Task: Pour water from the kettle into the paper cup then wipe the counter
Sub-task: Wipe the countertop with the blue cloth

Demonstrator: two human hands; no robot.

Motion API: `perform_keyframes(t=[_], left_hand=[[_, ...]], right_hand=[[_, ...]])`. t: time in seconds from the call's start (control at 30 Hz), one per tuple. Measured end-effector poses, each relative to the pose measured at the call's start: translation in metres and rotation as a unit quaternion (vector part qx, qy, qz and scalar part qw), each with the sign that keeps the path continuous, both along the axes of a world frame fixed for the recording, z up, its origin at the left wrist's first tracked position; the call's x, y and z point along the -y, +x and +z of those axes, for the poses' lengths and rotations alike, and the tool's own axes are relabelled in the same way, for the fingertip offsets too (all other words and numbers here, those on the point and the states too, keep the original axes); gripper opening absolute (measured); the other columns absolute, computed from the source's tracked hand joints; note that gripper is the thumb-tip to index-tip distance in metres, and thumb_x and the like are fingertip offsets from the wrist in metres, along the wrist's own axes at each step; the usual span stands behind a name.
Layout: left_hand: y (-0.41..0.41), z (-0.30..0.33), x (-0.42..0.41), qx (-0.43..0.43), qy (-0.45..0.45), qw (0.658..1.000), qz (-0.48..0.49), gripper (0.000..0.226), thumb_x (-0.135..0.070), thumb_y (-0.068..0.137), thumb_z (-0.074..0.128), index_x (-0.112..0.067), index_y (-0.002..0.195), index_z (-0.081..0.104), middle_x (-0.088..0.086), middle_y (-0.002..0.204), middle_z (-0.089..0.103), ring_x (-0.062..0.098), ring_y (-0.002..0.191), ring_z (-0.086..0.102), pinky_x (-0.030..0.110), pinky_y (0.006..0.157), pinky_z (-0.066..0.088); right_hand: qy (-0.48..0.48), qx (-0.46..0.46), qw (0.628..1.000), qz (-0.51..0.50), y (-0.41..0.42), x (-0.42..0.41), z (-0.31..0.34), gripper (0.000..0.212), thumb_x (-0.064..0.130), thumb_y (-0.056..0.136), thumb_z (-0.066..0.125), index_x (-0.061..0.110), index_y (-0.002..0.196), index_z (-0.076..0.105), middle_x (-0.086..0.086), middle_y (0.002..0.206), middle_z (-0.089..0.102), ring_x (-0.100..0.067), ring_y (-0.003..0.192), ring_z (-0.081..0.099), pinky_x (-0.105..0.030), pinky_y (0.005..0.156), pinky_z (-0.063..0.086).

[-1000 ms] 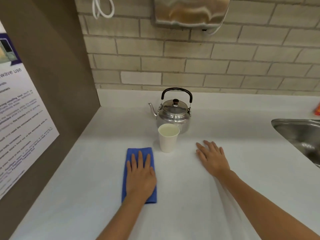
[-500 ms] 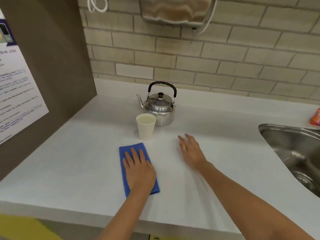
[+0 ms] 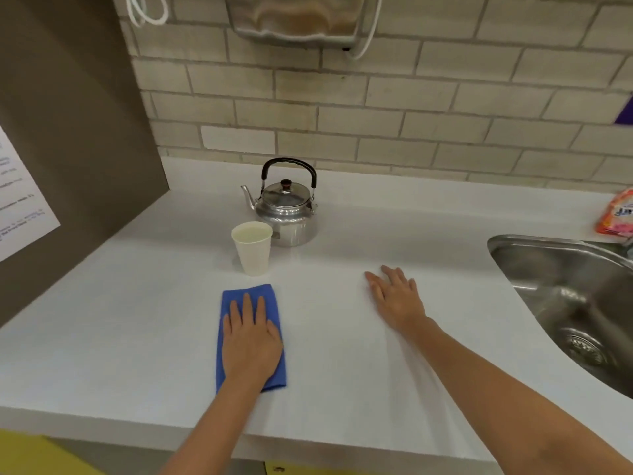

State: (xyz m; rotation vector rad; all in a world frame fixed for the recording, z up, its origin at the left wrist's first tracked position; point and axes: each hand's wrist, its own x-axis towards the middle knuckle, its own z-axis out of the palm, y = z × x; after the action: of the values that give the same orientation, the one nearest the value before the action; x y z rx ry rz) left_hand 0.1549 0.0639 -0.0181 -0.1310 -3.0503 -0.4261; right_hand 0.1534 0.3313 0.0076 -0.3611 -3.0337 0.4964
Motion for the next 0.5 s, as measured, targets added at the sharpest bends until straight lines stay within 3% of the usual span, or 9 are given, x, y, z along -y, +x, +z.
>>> perform_keyframes(t=[0.13, 0.33, 0.5], left_hand=[[-0.01, 0.003, -0.049, 0.001, -0.012, 1.0, -0.012, 0.055, -0.03, 0.098, 0.014, -0.011, 0.146, -0.005, 0.014, 0.158, -0.004, 0.034, 0.145, -0.004, 0.043, 0.12, 0.0], [-0.045, 0.011, -0.189, 0.017, -0.015, 0.991, -0.13, 0.055, -0.029, 0.098, 0.018, -0.008, 0.146, -0.001, 0.015, 0.158, -0.004, 0.036, 0.145, -0.005, 0.045, 0.12, -0.001], [-0.072, -0.001, -0.183, -0.009, 0.008, 0.968, -0.252, 0.053, -0.026, 0.097, 0.025, -0.013, 0.146, 0.014, 0.012, 0.158, 0.011, 0.031, 0.145, 0.008, 0.042, 0.119, 0.006]], right_hand=[[0.015, -0.004, 1.0, 0.002, -0.003, -0.011, -0.002, 0.042, 0.038, 0.099, 0.02, 0.036, 0.14, 0.03, -0.001, 0.155, 0.018, -0.024, 0.144, 0.006, -0.049, 0.117, 0.005], [0.026, -0.016, 0.993, -0.116, -0.009, -0.063, -0.011, 0.044, 0.04, 0.098, 0.017, 0.036, 0.142, 0.022, 0.001, 0.156, 0.015, -0.023, 0.144, 0.002, -0.052, 0.116, 0.003], [0.011, -0.034, 0.991, -0.127, -0.01, -0.075, -0.02, 0.045, 0.04, 0.098, 0.018, 0.035, 0.142, 0.023, 0.001, 0.155, 0.02, -0.024, 0.143, 0.006, -0.051, 0.116, 0.007]])
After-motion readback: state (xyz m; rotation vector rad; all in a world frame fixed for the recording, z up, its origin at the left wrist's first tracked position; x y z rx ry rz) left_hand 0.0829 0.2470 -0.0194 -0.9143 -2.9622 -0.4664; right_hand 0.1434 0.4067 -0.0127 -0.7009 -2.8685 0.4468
